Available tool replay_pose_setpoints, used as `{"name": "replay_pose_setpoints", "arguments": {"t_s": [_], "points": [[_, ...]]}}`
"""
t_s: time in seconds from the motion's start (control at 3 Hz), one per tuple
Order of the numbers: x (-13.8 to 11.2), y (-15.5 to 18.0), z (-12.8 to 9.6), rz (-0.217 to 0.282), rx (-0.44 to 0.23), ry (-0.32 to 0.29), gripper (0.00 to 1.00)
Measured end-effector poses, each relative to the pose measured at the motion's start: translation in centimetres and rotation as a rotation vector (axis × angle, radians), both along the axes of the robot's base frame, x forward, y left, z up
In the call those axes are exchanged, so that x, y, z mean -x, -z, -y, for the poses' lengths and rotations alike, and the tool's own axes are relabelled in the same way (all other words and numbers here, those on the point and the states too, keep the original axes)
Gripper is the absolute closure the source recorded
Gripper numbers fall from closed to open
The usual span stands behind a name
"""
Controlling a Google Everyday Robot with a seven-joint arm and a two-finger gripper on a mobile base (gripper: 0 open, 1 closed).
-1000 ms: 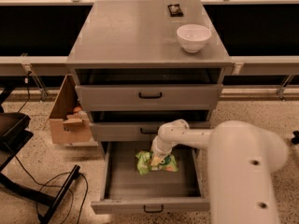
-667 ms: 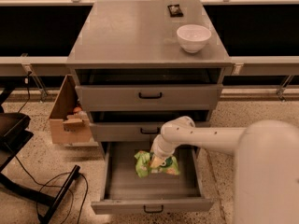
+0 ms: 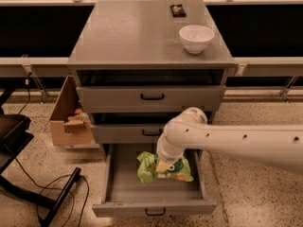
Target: Pick green rice chip bag from bottom drawer and place on counter
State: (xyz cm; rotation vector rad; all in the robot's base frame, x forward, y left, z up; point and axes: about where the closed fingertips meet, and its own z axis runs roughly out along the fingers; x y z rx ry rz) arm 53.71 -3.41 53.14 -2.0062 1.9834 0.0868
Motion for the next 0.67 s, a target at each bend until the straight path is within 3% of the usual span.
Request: {"name": "replay_pose_setpoints", "arguments": {"t_s": [0.33,0.67], "points": [[-0.2,-9.5,0.3,0.065,0.084,0.016,1.00],[-4.9,-21.5,0.4,0.176,0.134,0.054,1.00]]}}
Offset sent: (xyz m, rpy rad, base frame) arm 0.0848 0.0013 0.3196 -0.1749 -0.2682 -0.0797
